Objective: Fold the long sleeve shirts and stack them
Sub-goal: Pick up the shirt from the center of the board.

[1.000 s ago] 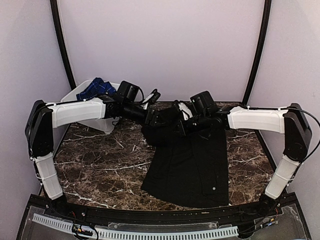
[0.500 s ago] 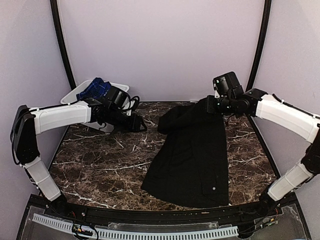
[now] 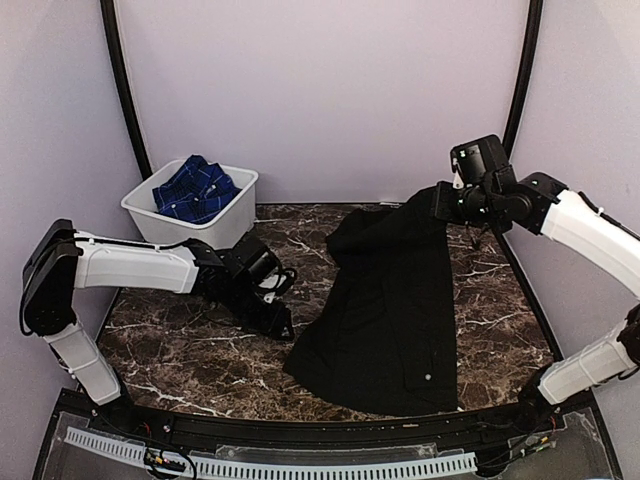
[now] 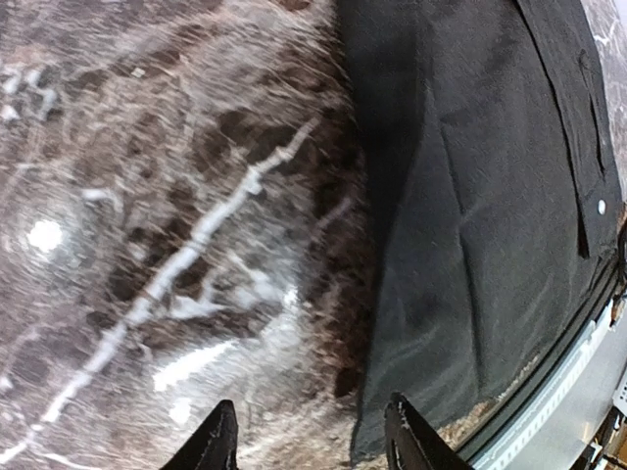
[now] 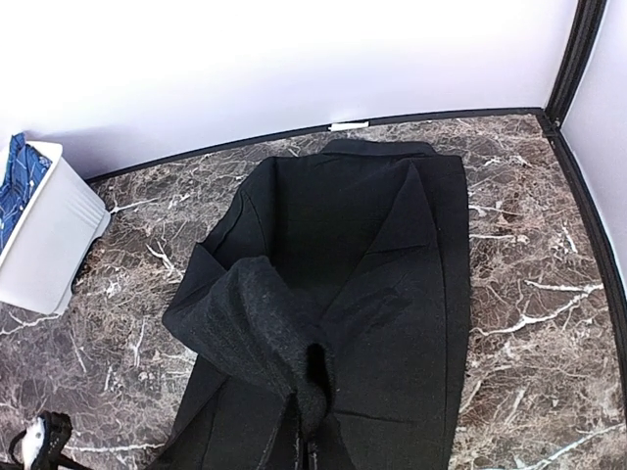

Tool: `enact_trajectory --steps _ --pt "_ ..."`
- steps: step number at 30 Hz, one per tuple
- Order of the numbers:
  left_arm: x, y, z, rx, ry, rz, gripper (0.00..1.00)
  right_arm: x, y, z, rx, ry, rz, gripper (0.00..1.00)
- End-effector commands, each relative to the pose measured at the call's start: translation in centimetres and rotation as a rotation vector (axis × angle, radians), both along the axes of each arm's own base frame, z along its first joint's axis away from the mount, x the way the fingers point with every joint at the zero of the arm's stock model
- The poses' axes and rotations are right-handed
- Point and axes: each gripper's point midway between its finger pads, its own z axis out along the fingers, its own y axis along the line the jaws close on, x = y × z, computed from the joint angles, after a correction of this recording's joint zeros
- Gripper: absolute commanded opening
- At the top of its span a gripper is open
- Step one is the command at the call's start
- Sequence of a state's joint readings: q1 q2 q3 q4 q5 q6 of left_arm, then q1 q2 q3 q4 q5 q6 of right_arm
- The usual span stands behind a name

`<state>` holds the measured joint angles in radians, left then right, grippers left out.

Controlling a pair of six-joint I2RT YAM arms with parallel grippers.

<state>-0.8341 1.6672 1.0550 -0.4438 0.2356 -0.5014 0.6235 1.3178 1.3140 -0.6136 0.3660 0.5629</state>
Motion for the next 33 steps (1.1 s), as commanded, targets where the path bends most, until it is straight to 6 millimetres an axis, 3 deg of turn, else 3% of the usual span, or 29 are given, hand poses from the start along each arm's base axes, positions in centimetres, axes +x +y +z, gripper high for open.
enact_trajectory --steps 1,7,12,16,21,29,33 --pt "-1.7 -1.4 1.7 -0.073 -0.005 -0.031 0.49 1.2 0.3 2.1 -0.003 -0.061 -0.009 0.0" --pt "-3.0 -0.7 0.7 0.004 -0.01 -0.037 0.5 4.2 -0.8 5.6 -0.063 -0.142 -0.052 0.0" --pt "-4.5 0.0 0.0 0.015 0.033 -0.039 0.5 5.6 -1.3 6.3 -0.079 -0.162 -0.06 0.0" --pt "-4.9 0.6 -0.7 0.027 0.045 -0.022 0.5 6.1 -1.0 6.6 -0.075 -0.174 -0.047 0.0" --pt "-5.8 -0.8 -1.0 -0.05 0.101 -0.032 0.48 6.8 -0.9 7.2 -0.083 -0.185 -0.043 0.0" --pt "-6.7 -1.9 -1.0 -0.109 0.16 -0.037 0.35 7.2 -1.0 9.7 -0.081 -0.234 -0.048 0.0" --pt "-6.6 -1.4 -1.7 -0.068 0.161 -0.017 0.31 7.2 -1.1 10.5 -0.079 -0.25 -0.046 0.0"
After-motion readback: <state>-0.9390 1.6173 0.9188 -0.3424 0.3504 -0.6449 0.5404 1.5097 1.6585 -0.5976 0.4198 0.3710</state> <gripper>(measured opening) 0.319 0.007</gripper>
